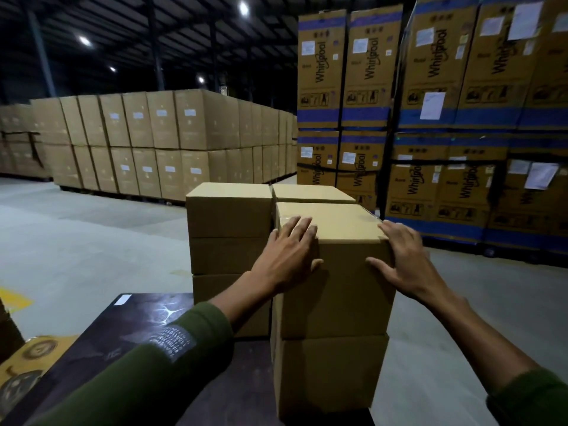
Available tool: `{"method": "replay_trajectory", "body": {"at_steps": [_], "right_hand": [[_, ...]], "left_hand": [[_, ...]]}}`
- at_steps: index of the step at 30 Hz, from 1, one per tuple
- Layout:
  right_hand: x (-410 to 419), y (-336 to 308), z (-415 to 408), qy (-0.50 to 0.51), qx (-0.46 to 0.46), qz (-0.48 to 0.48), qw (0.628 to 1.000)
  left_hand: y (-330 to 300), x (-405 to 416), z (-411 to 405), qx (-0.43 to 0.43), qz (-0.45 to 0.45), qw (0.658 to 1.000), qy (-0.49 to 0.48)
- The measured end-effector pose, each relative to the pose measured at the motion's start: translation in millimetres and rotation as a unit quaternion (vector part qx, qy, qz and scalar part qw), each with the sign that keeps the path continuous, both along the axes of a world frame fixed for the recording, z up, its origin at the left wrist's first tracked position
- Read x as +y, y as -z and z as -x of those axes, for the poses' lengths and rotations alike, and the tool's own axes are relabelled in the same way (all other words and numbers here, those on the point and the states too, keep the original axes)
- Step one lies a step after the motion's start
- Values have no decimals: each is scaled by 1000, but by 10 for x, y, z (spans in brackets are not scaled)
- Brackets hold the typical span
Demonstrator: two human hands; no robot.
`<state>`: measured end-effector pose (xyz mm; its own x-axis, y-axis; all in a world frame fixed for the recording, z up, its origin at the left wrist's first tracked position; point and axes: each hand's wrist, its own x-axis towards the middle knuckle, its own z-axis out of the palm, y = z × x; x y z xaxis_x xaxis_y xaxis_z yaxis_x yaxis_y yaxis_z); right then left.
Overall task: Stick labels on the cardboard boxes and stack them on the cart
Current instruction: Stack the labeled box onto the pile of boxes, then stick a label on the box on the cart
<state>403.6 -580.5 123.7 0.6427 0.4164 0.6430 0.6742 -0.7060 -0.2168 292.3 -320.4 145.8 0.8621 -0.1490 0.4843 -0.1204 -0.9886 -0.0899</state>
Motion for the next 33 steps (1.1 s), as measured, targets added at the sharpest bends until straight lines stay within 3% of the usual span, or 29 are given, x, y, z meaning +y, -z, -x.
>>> {"method": "replay_trajectory", "body": {"at_steps": [5, 11, 21, 33], "right_hand": [[89, 218, 280, 11, -119, -21, 993], [361, 487, 583, -28, -141, 0, 990], [1421, 1121, 1343, -209, -111, -30, 971], [3546, 1348, 2347, -381, -23, 24, 924]], "left_hand": [[133, 21, 235, -58, -14, 998, -22], [470, 235, 581, -73, -25, 995, -68], [1380, 922, 1843, -13, -8, 973, -231], [1515, 2458, 3450, -6, -15, 893, -449]]}}
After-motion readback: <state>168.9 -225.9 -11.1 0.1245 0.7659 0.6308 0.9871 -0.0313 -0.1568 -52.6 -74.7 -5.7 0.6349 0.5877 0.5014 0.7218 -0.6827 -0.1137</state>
